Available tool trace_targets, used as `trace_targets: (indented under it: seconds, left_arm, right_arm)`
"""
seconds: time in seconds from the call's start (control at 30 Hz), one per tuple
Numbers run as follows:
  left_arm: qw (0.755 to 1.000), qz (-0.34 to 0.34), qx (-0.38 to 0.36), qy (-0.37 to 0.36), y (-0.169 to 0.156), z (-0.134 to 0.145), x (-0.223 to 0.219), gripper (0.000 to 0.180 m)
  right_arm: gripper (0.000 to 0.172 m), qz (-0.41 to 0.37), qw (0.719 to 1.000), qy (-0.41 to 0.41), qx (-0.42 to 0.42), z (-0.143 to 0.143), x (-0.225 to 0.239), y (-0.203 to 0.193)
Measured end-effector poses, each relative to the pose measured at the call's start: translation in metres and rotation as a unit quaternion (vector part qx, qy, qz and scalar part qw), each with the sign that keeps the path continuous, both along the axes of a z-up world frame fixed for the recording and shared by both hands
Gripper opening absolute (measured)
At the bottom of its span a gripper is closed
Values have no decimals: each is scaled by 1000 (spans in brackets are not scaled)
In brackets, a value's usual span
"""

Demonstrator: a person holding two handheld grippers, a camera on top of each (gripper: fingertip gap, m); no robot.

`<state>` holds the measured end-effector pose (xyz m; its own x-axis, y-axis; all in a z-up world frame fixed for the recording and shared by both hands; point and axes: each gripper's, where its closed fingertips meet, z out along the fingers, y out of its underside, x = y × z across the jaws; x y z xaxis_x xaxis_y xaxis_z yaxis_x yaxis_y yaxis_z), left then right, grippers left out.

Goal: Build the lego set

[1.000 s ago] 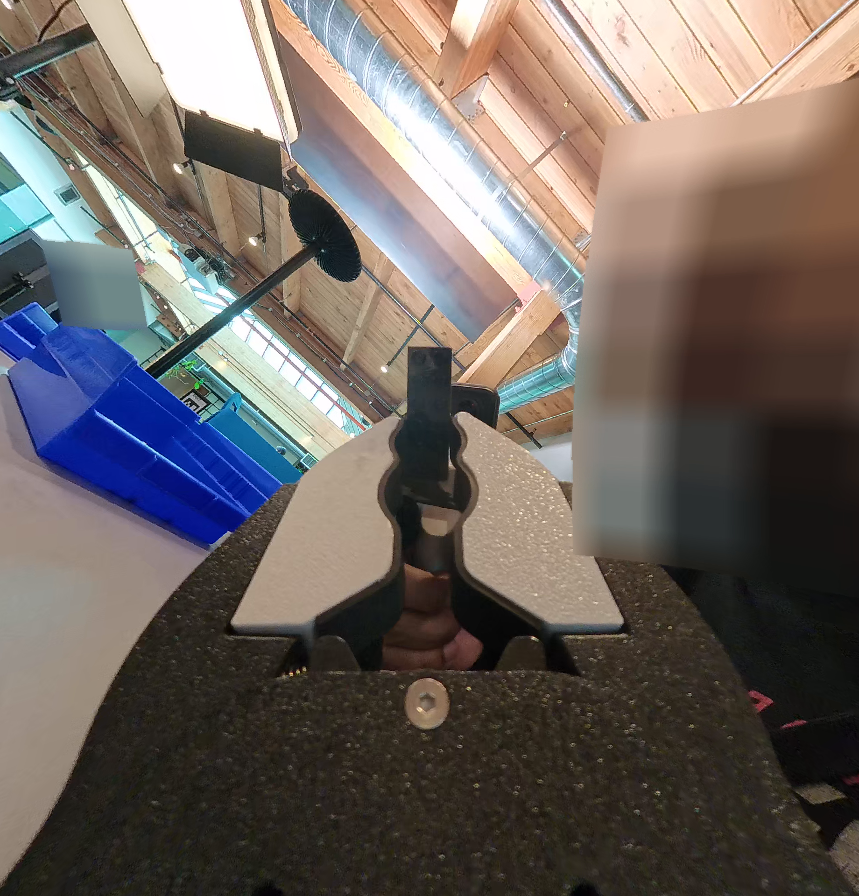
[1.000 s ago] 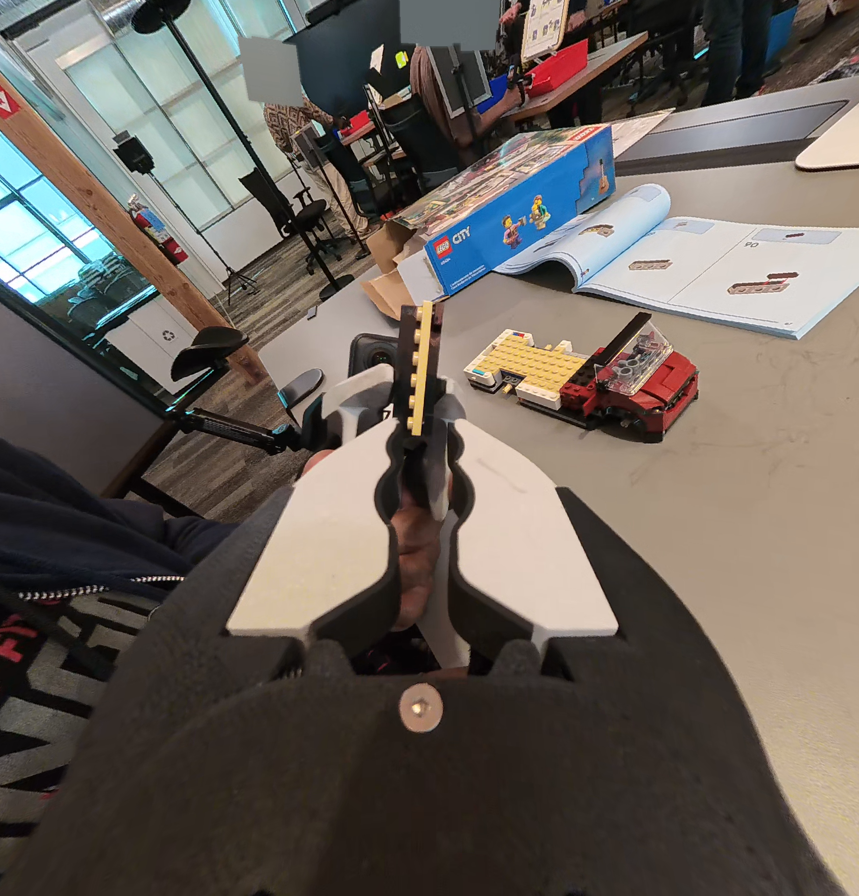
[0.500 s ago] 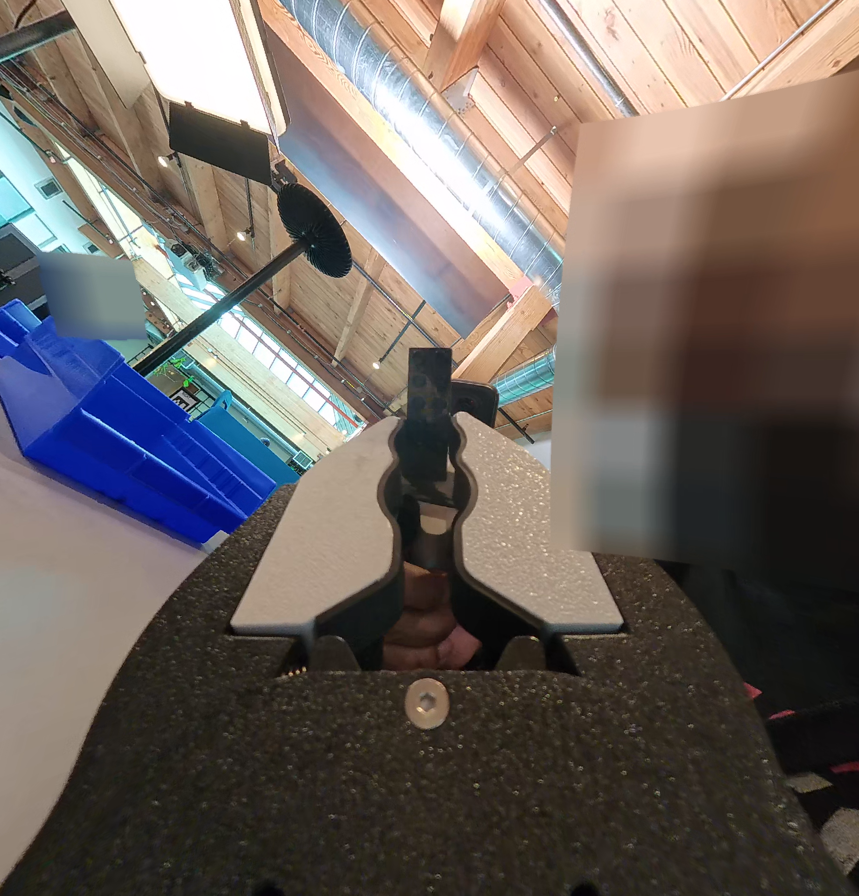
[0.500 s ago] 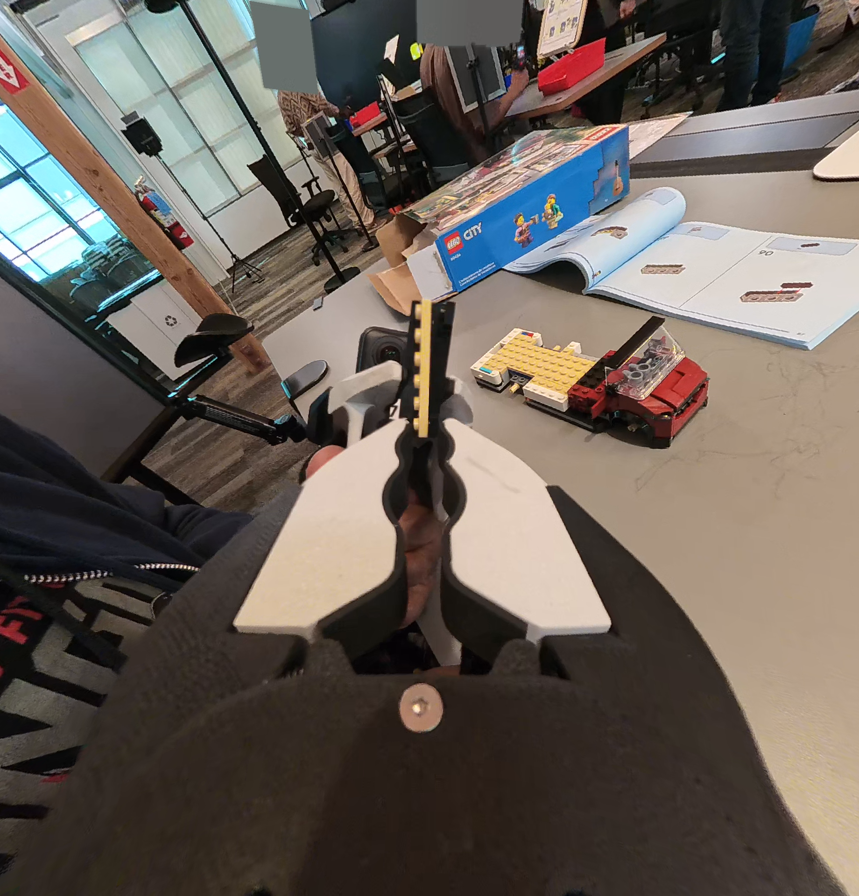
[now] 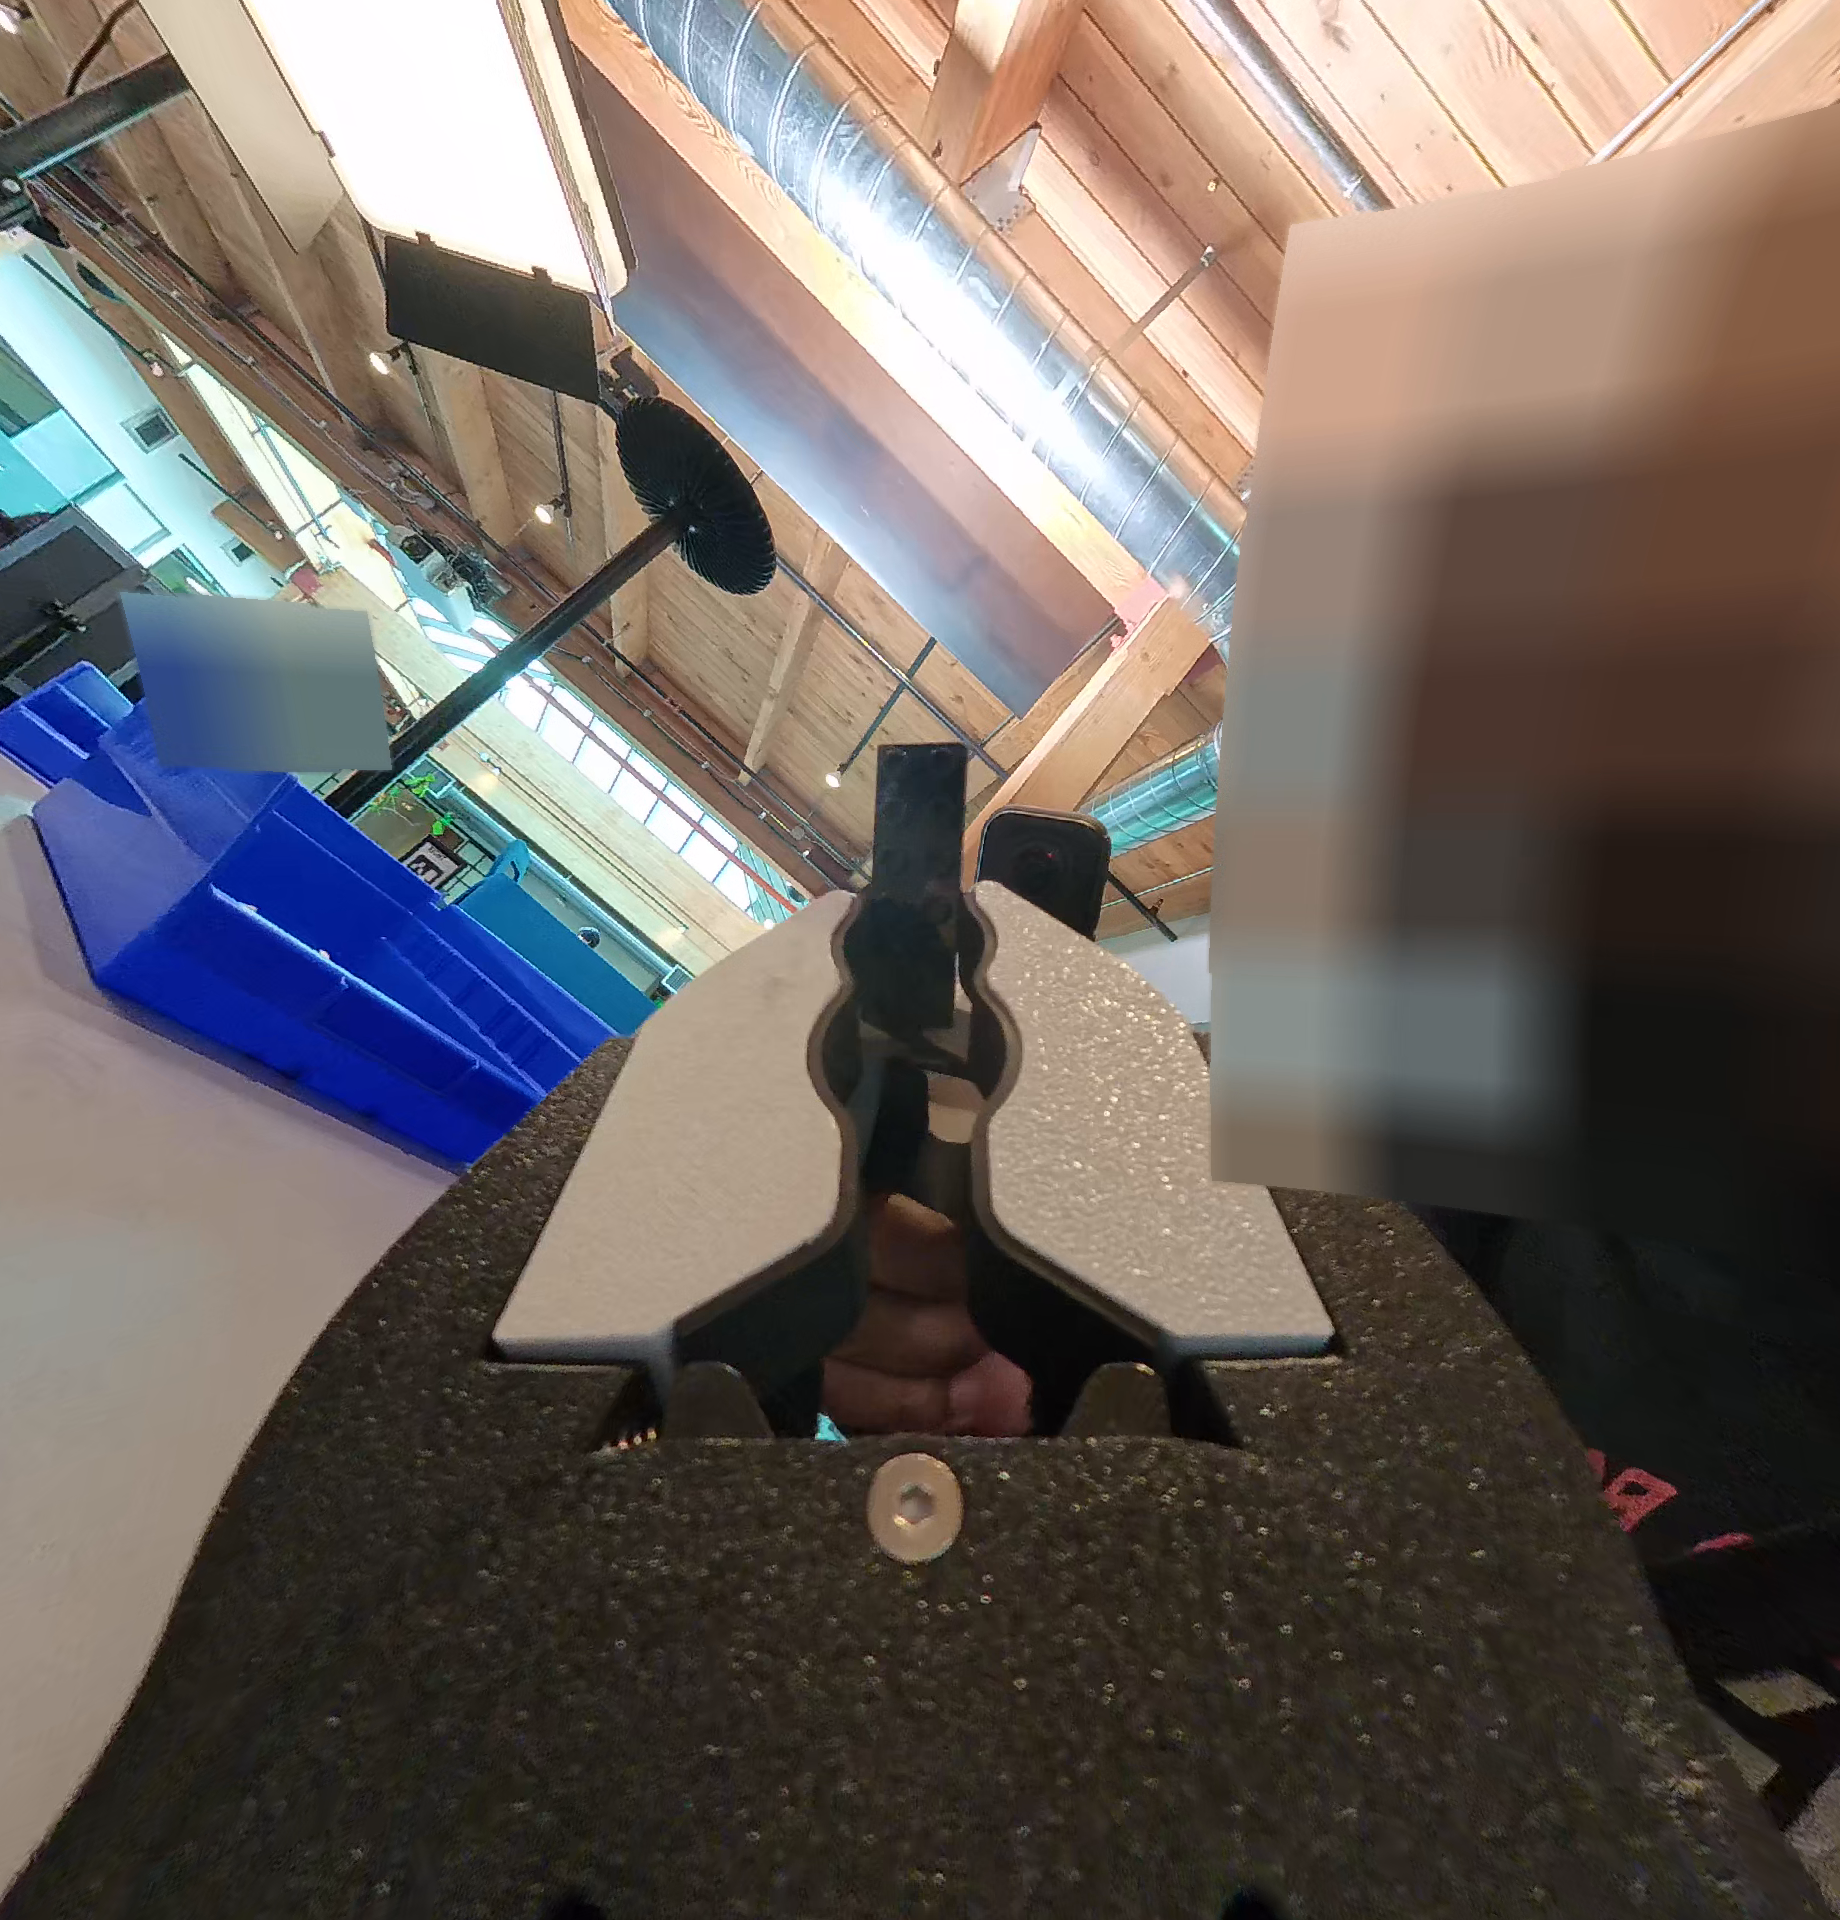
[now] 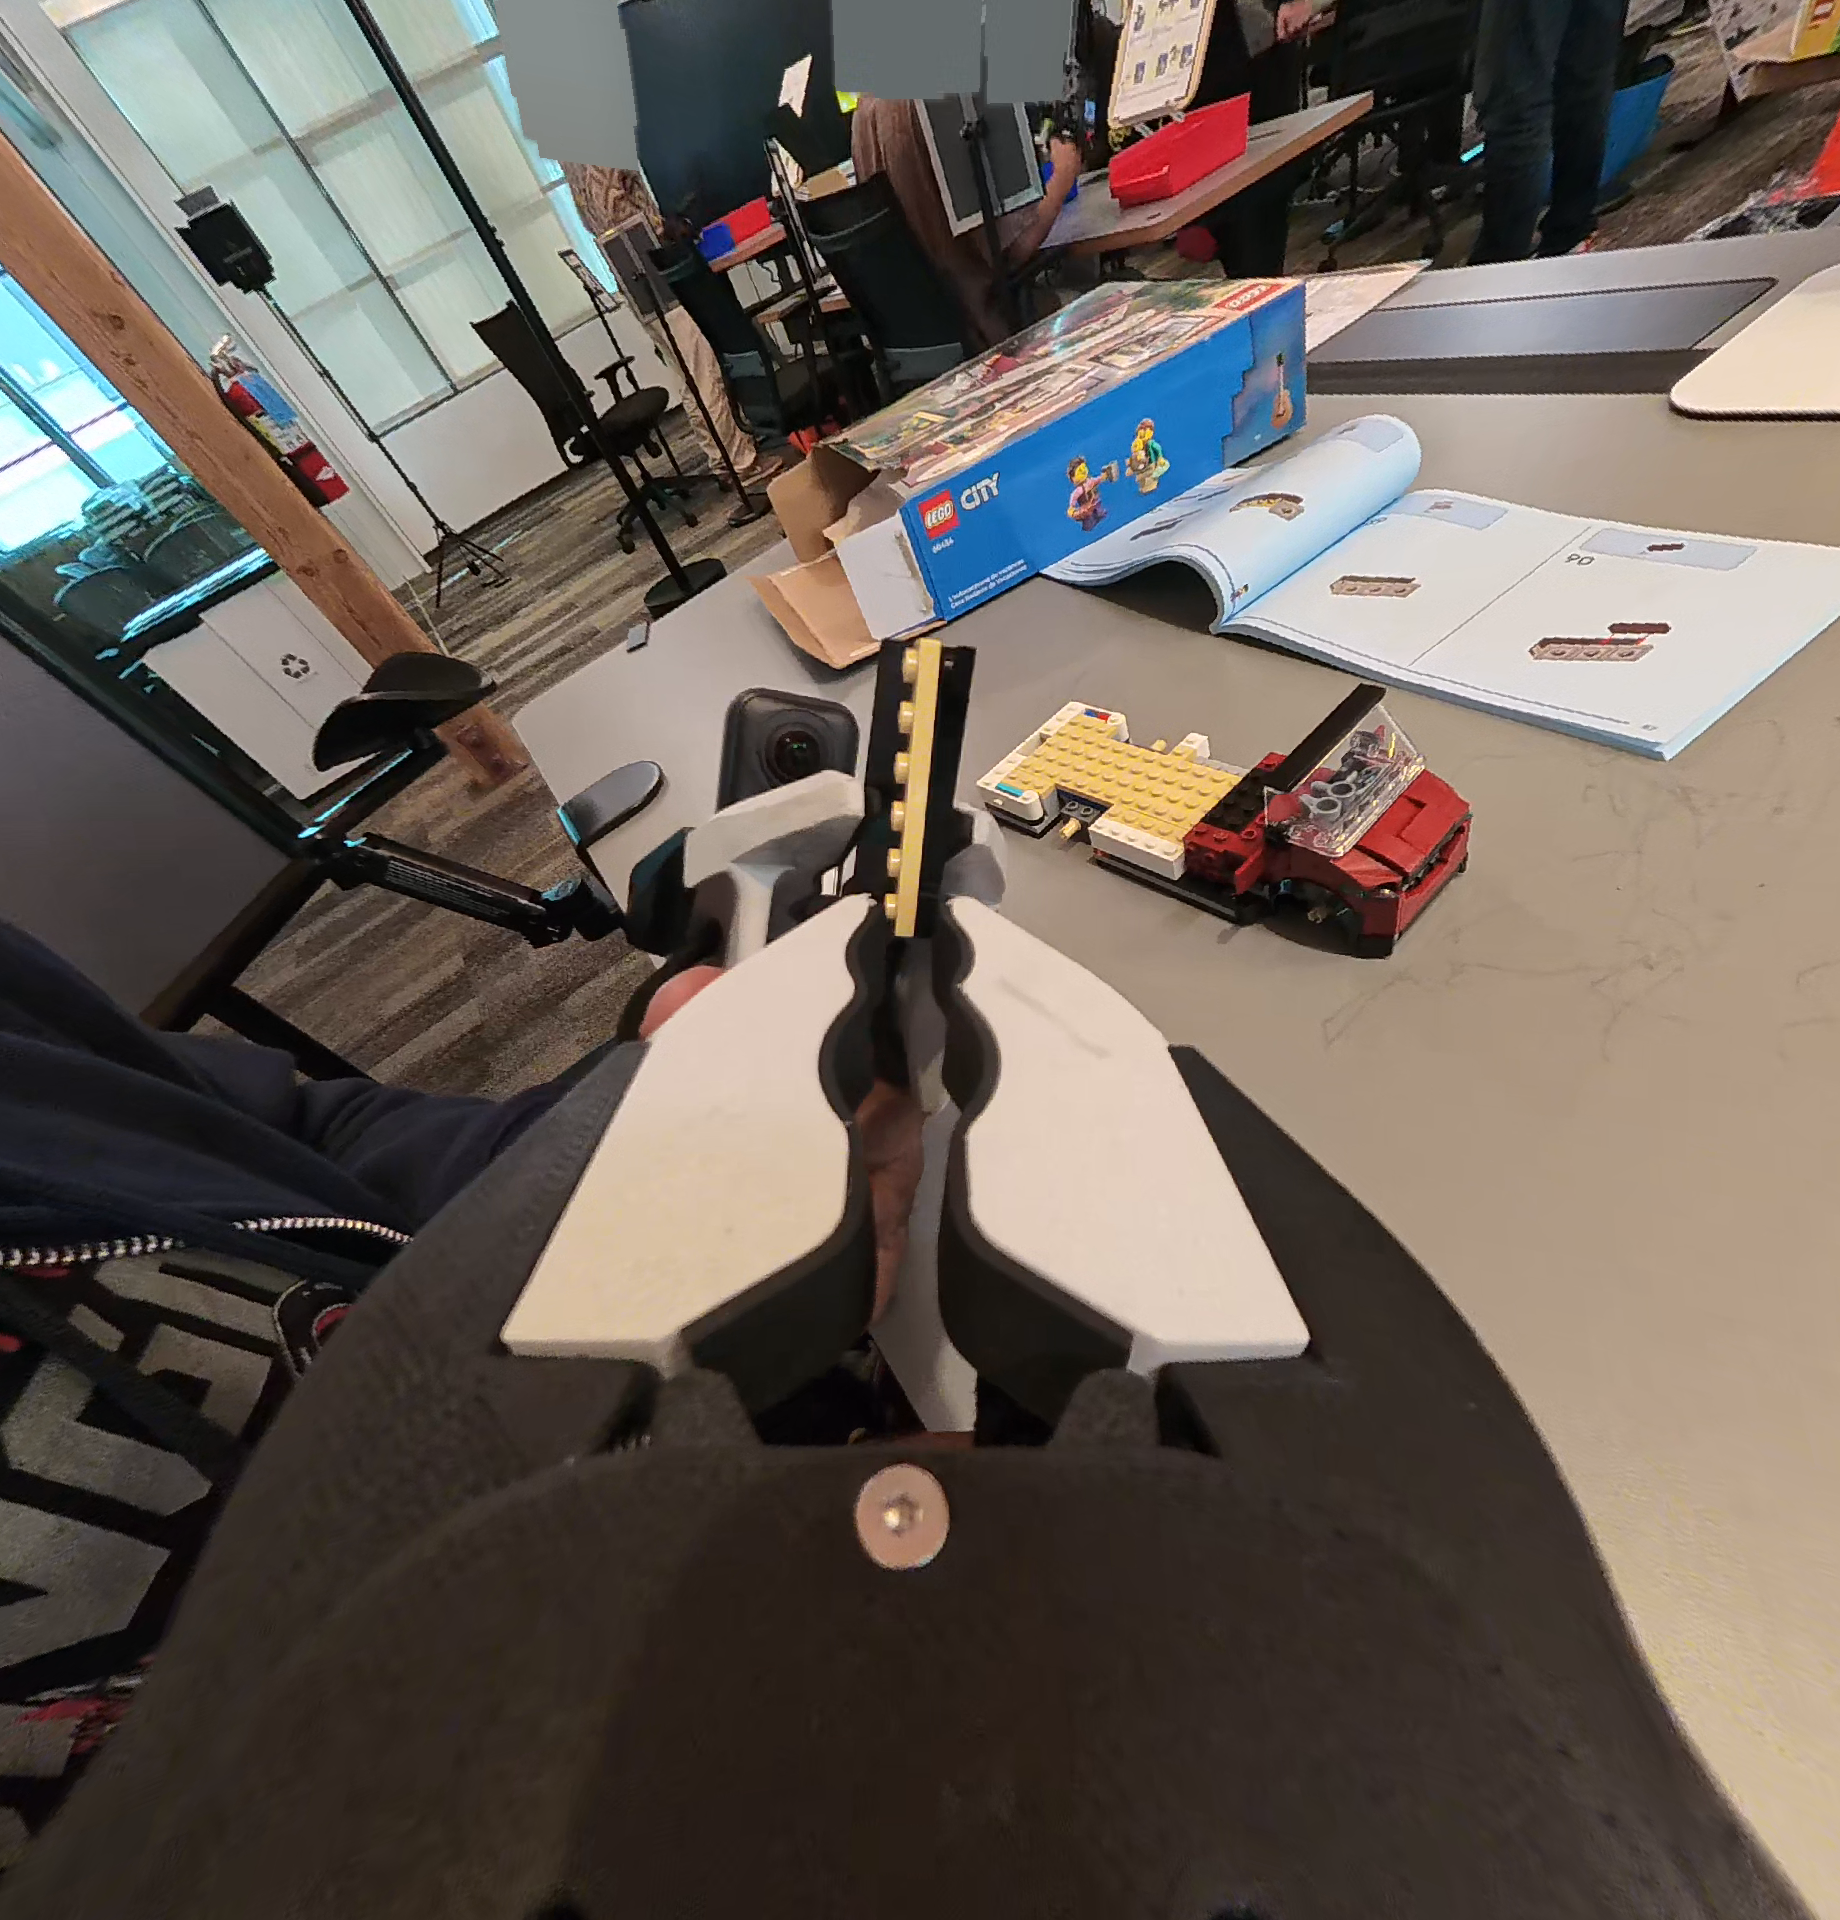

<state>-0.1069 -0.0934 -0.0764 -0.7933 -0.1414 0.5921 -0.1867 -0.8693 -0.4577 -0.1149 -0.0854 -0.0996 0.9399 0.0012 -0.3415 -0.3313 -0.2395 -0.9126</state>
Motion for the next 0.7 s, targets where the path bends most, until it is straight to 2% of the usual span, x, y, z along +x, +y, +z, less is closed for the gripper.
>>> trace_targets:
  seconds: [0.2,0.27,0.37,0.7]
  left_arm:
    - [1000,8,3,-6,1,1,-1,16]
    - [1000,7,5,-9,0,1,-2,16]
    - [1000,8,7,-10,-1,1,-2,16]
    - [1000,5,9,-11,-1,1,-2,16]
  right_arm:
    - [9,5,1000,26,16,1,-2,1]
    - [16,-3,1000,27,16,0,0,1]
    - [10,6,999,29,25,3,-2,0]
    - [9,-10,1000,11,24,2,-1,0]
